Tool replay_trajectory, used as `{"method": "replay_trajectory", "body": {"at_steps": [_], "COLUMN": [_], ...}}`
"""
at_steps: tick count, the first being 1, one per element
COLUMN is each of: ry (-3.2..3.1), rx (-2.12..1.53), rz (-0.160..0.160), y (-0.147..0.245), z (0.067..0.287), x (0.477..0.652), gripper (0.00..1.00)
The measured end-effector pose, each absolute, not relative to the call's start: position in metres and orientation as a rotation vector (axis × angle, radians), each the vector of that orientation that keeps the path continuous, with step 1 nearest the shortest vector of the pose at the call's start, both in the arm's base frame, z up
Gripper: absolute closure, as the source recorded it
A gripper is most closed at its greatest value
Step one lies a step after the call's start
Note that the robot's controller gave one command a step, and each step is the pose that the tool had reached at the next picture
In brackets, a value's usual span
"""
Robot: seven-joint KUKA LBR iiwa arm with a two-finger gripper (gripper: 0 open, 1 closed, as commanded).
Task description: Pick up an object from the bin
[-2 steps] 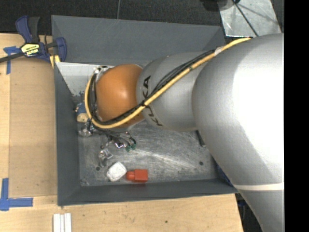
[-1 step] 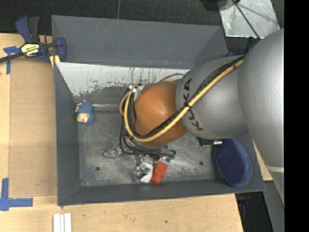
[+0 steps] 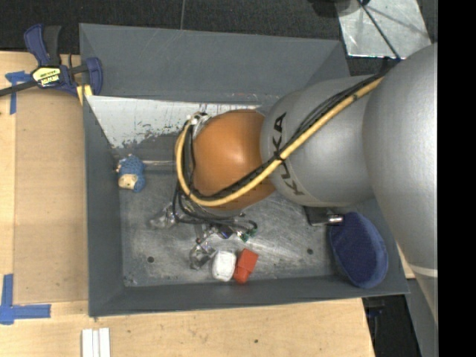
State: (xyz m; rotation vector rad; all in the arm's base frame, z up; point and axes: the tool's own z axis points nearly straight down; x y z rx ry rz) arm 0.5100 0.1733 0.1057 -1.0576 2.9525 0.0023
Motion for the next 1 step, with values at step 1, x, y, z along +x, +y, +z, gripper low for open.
{"method": "replay_trajectory", "body": {"at_steps": [1], "ry": [2.991], "rx": [-0.961], "rz": [-0.006], "y": [0.0538], "z": [0.1007], "x": [0.5117], "gripper": [0.00]}}
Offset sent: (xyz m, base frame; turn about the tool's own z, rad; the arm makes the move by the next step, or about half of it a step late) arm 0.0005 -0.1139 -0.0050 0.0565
